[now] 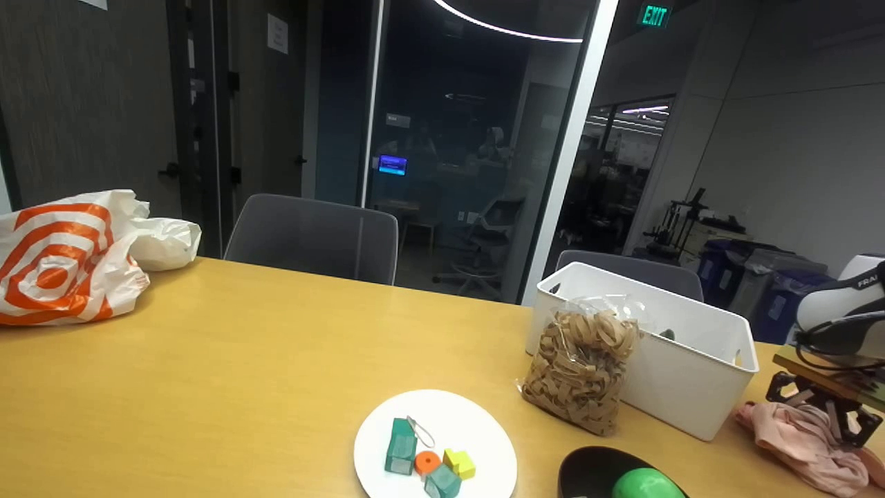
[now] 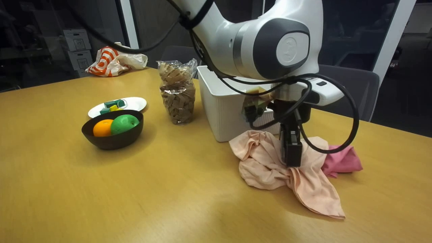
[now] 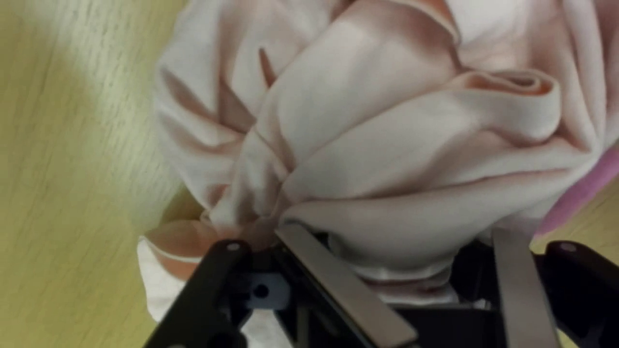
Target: Put the two shirts in the white basket together
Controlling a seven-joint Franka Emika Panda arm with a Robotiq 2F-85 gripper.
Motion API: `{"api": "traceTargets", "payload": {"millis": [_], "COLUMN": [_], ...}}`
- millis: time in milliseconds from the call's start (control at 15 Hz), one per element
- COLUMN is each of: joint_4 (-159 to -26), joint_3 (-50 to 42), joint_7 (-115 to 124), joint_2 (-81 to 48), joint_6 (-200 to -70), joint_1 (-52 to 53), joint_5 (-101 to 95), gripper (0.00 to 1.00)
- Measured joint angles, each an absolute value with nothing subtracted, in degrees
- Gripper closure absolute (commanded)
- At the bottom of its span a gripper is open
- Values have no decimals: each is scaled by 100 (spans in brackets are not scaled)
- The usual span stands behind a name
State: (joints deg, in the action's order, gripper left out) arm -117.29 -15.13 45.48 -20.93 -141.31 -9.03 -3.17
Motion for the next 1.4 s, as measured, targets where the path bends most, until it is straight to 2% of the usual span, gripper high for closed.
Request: {"api": "traceTargets", "payload": {"millis": [333,667,1400], "joint_4": [-11735,-11786,-11983], "joint_3": [-1597,-1806,-2057], "joint_7": [4556,4629,5301], "joint_2": [-2062,-1873,-450], "joint_6": [-14013,-13988,-14024], "joint_1": [-918,-939,-952], "joint_5": [-108,-73,-1017], "gripper": [100,99,98]}}
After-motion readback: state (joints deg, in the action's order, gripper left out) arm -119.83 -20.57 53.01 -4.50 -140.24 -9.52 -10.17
